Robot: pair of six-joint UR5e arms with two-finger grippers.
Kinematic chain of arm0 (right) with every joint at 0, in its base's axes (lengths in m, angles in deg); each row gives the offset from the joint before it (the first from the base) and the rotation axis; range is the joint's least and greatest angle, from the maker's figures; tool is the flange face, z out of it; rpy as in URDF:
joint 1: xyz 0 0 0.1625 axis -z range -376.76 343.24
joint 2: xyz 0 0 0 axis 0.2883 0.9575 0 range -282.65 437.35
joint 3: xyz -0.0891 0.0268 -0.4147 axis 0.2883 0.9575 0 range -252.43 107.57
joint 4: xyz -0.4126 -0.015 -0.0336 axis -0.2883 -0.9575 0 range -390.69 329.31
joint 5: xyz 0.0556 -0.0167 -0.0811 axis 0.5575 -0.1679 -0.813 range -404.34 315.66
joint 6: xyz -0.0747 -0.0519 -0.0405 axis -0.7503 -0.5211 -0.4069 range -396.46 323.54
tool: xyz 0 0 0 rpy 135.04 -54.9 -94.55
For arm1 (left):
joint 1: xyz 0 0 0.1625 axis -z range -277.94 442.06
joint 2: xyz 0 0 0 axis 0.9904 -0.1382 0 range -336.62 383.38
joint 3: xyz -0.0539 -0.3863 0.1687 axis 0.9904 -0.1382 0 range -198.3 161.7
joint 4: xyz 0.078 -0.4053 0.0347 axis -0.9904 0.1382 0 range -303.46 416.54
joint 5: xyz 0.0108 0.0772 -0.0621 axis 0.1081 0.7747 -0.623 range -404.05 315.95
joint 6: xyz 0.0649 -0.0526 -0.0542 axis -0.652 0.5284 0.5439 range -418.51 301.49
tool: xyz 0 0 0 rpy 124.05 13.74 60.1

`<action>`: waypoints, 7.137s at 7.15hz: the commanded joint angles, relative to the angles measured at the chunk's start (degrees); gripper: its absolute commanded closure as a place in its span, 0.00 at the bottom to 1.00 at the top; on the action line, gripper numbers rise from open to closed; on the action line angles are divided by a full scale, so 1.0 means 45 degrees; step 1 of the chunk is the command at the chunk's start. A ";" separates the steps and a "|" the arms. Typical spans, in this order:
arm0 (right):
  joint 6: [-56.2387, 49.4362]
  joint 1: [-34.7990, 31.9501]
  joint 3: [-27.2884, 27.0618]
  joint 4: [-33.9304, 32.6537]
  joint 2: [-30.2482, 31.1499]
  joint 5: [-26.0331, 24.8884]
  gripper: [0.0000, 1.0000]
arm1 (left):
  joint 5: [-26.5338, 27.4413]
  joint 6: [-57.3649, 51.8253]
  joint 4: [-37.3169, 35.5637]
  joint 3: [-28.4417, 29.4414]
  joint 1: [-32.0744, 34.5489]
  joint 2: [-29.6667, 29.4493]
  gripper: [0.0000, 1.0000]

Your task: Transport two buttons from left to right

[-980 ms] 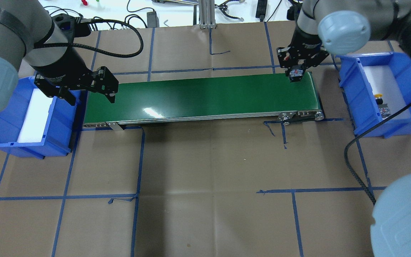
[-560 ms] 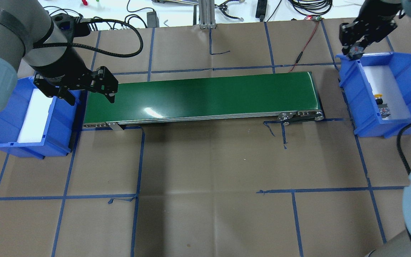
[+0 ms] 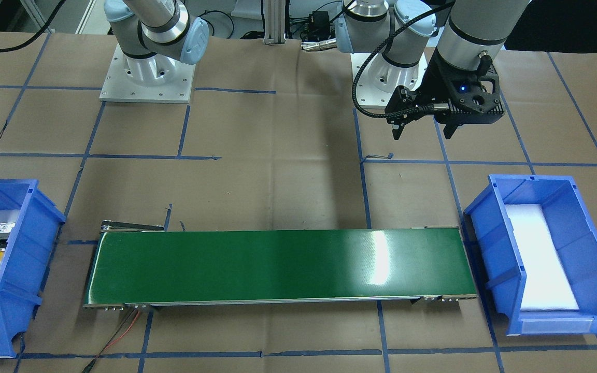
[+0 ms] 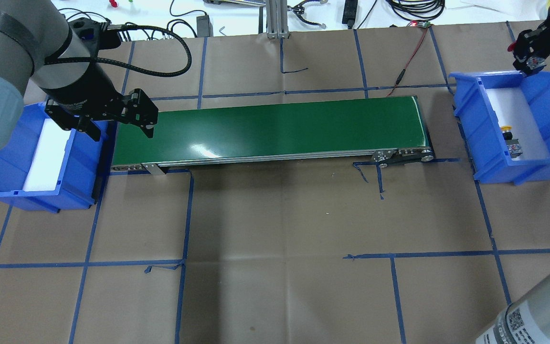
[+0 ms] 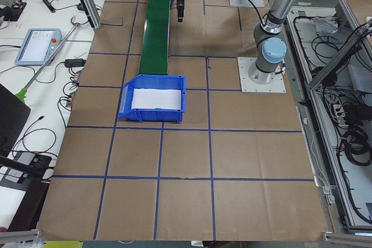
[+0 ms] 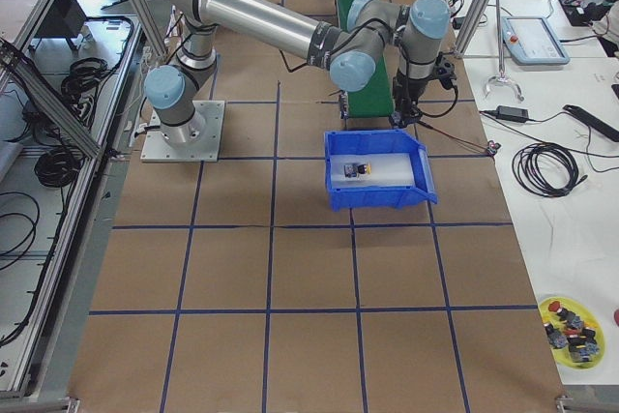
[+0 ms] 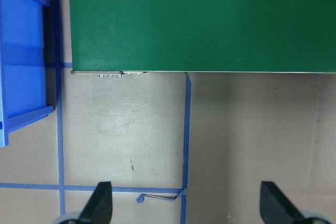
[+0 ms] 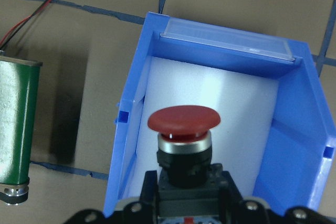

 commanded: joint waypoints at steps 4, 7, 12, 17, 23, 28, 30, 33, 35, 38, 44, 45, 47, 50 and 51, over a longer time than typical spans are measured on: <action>0.0001 0.0075 -0.0191 -0.1575 -0.1807 -0.0086 0.95 | 0.0003 0.0000 0.0000 0.0020 0.0000 0.0002 0.00; 0.0683 0.0133 -0.0347 -0.1594 -0.2062 -0.0105 0.95 | 0.0003 0.0000 0.0000 0.0020 0.0000 0.0002 0.00; 0.0919 0.0407 -0.1537 -0.2802 -0.2063 -0.0125 0.95 | 0.0003 0.0000 0.0000 0.0000 0.0000 0.0002 0.00; 0.0958 0.0525 -0.1598 -0.3039 -0.2024 -0.0477 0.01 | 0.0003 0.0000 0.0020 0.0000 0.0000 0.0002 0.00; 0.0861 0.0174 -0.1129 -0.2650 0.0002 -0.0380 0.00 | 0.0003 -0.0019 0.0039 -0.0039 0.0000 0.0002 0.00; 0.4134 -0.2847 -0.1168 -0.0389 0.3573 -0.0417 0.00 | 0.0003 -0.0020 0.0078 -0.0039 0.0000 0.0002 0.00; 0.7096 -0.4369 -0.1246 0.2223 0.4186 -0.0320 0.00 | 0.0003 -0.0020 0.0078 -0.0039 0.0000 0.0002 0.00; 0.9648 -0.6134 -0.1887 0.2546 0.5356 -0.0515 0.00 | 0.0003 -0.0020 0.0078 -0.0039 0.0000 0.0002 0.00; 0.9669 -0.6214 -0.3213 0.2235 0.5999 -0.0417 0.00 | 0.0003 -0.0020 0.0078 -0.0039 0.0000 0.0002 0.00; 0.9630 -0.6214 -0.3785 0.1048 0.6980 -0.0321 0.00 | 0.0003 -0.0020 0.0078 -0.0039 0.0000 0.0002 0.00; 0.9649 -0.6194 -0.3766 0.0964 0.6921 -0.0281 0.00 | 0.0003 -0.0020 0.0078 -0.0039 0.0000 0.0002 0.00; 0.9669 -0.6194 -0.3766 0.0964 0.6980 -0.0281 0.00 | 0.0003 -0.0020 0.0059 -0.0039 0.0000 0.0002 0.00; 0.9669 -0.6194 -0.3766 0.0945 0.6980 -0.0281 0.00 | 0.0003 -0.0020 0.0078 -0.0039 0.0000 0.0002 0.00; 0.9669 -0.6194 -0.3766 0.0945 0.6863 -0.0281 0.00 | 0.0023 -0.0020 0.0078 -0.0039 0.0000 0.0002 0.00; 0.9669 -0.6194 -0.3766 0.0945 0.6882 -0.0281 0.00 | 0.0023 -0.0020 0.0078 -0.0039 0.0000 0.0002 0.00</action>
